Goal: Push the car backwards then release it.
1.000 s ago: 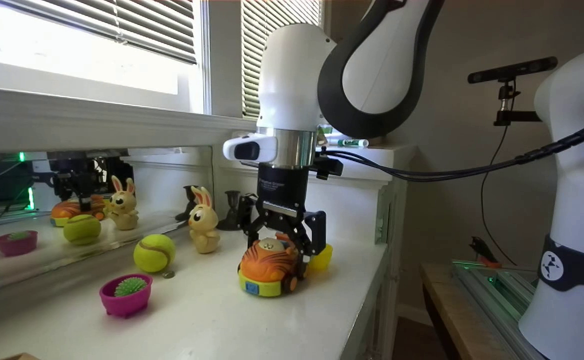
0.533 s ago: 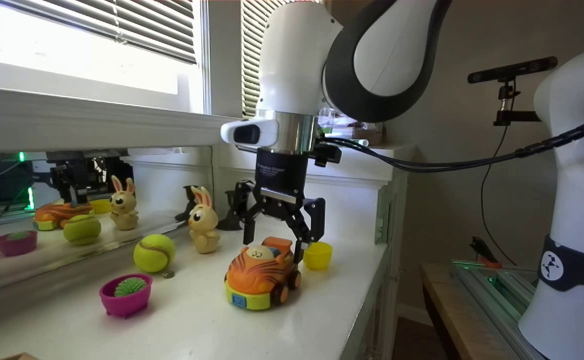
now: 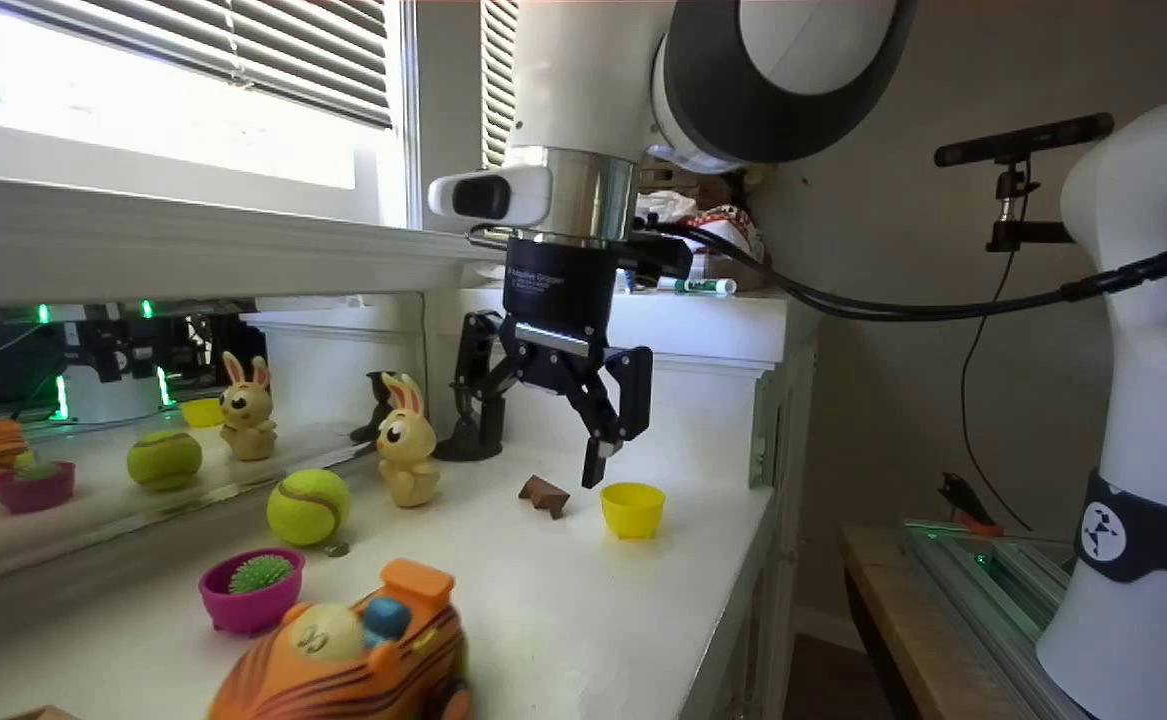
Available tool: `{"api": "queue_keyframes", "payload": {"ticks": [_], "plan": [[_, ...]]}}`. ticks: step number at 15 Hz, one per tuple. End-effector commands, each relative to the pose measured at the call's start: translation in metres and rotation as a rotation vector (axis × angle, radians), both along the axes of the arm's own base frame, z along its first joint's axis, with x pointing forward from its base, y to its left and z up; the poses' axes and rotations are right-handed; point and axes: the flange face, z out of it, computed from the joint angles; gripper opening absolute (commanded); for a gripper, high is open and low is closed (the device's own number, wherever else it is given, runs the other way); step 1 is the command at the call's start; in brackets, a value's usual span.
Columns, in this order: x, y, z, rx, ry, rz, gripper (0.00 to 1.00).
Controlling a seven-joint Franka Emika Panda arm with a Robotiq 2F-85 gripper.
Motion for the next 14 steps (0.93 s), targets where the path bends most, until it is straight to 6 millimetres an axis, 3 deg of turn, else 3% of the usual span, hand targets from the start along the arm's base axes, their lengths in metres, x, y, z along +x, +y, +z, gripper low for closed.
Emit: {"api": "queue_keyframes", "payload": {"ticks": [1,2,3,14], "plan": [[-0.007,0.014,0.017,0.006,-0.016,-0.039,1.0],[-0.007,0.018,0.02,-0.001,-0.01,-0.043,1.0],[-0.001,0.01,0.009,0.002,-0.01,-0.018,1.0],[-0.002,0.016,0.013,0.002,-0.012,-0.025,1.0]]}}
